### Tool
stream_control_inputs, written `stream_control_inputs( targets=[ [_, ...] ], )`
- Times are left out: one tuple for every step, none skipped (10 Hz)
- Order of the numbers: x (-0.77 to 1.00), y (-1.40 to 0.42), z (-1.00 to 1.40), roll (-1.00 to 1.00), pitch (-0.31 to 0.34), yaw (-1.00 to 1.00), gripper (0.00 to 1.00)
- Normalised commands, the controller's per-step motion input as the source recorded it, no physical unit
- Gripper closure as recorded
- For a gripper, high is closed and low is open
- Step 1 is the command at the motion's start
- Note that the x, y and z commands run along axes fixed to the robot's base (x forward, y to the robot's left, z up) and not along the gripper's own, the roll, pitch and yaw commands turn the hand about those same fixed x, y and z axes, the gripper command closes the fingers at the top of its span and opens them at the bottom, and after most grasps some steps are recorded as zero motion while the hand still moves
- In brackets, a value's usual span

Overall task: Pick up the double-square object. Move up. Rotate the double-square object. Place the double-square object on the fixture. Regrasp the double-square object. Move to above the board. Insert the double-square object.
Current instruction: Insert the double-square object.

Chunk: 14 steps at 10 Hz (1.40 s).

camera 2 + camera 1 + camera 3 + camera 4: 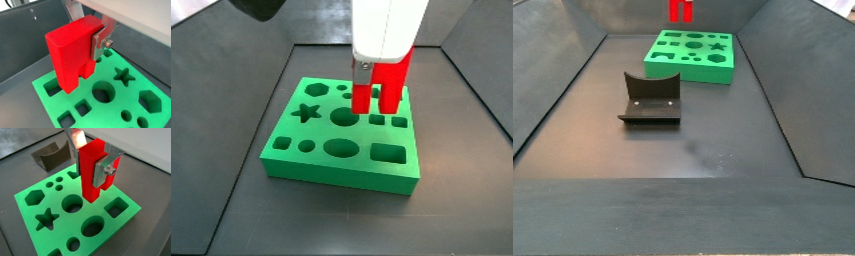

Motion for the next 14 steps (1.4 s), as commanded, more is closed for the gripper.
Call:
stream_control_inputs(
  targets=[
    [0.65,0.32,-0.37,0.0,0.0,-0.61,1.0],
    [0.58,0.29,-0.39,0.0,0.0,-0.66,1.0],
    [0.3,0.01,0.0,-0.07,0.0,-0.36,1.0],
    [0.0,0.0,-0.21,0.0,0.0,0.0,1.0],
    [0.16,0.06,-0.17,0.0,0.0,-0.33,1.0],
    [0.1,0.17,-0.26,0.0,0.0,-0.13,1.0],
    [0.0,0.02,0.0,0.0,0.0,0.0,1.0],
    [0.0,0.03,-0.18,0.03,0.0,0.0,1.0],
    [0.0,0.05,-0.25,0.03,0.0,0.0,1.0],
    [0.0,0.08,-0.29,0.02,0.0,0.05,1.0],
    [0.0,0.1,-0.26,0.0,0.0,0.02,1.0],
    [0.0,0.06,-0.27,0.0,0.0,0.01,1.0],
    [0.17,0.0,-0.28,0.0,0.0,0.02,1.0],
    [0.27,0.0,-0.3,0.0,0.0,0.01,1.0]
  ],
)
